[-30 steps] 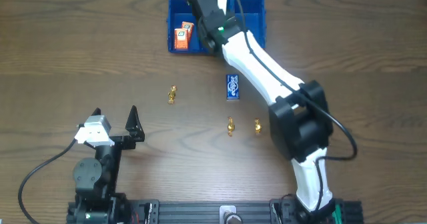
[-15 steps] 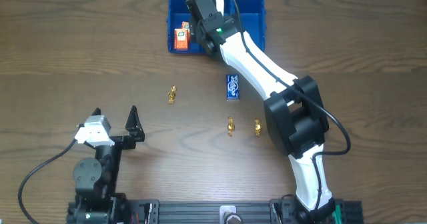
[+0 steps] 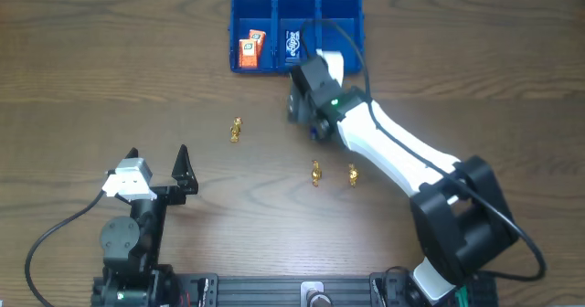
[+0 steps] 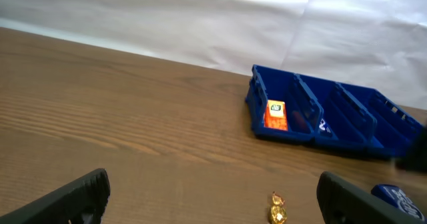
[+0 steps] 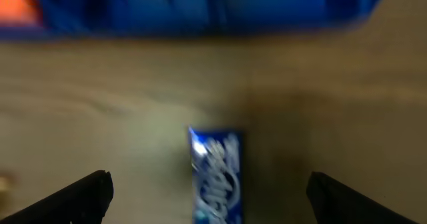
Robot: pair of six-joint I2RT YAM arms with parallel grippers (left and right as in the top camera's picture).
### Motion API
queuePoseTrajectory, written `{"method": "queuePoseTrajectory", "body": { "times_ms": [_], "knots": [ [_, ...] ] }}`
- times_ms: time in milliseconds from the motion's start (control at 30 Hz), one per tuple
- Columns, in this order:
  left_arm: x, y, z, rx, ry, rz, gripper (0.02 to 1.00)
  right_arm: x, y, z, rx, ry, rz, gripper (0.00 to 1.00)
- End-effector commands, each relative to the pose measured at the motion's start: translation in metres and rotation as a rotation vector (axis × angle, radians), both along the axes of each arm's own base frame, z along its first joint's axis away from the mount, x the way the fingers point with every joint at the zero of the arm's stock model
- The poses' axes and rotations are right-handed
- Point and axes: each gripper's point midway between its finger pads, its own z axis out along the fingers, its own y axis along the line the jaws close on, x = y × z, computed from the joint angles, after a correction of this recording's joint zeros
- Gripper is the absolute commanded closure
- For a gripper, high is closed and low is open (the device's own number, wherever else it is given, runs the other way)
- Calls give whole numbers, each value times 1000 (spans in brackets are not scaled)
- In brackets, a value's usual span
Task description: Sort Candies Into Trays
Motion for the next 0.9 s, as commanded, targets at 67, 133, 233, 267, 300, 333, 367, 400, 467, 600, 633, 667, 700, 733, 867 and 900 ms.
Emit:
{"method": "queuePoseTrajectory", "body": {
  "times_ms": [67,133,233,267,300,333,367,400,467,600,633,667,700,733,867,900],
  "knots": [
    [-1,3,-17,20,52,10,20,-20,-10,-40,-15,90,-45,42],
    [-1,3,-17,20,52,10,20,-19,-9,-49,-17,95,-45,42],
    [-1,3,-17,20,52,10,20,-18,-8,-58,-21,101,-45,82],
    [-1,3,-17,20,52,11,20,-17,-7,-59,-20,99,-45,117],
    [-1,3,-17,20,52,10,20,-16,-7,-61,-21,100,-45,154],
    [-1,3,-17,20,52,11,20,-17,-7,-63,-23,103,-45,183],
    [-1,3,-17,20,52,11,20,-17,-7,-66,-26,108,-45,200],
    [-1,3,-17,20,52,11,20,-17,-7,-69,-28,110,-45,224],
    [-1,3,-17,20,52,10,23,-16,-7,-75,-32,116,-45,314],
    [-1,3,-17,20,52,10,20,-15,-2,-74,-24,104,-36,459],
    [-1,3,-17,20,52,10,20,-15,0,-74,-23,101,-32,496],
    [-1,3,-17,20,52,10,20,-15,2,-74,-21,99,-29,542],
    [-1,3,-17,20,52,10,20,-16,4,-73,-20,96,-24,584],
    [-1,3,-17,20,52,10,20,-16,5,-73,-19,94,-20,603],
    [-1,3,-17,20,52,11,20,-19,15,-67,-13,77,5,658],
    [-1,3,-17,20,52,11,20,-20,20,-61,-7,63,15,680]
  ]
}}
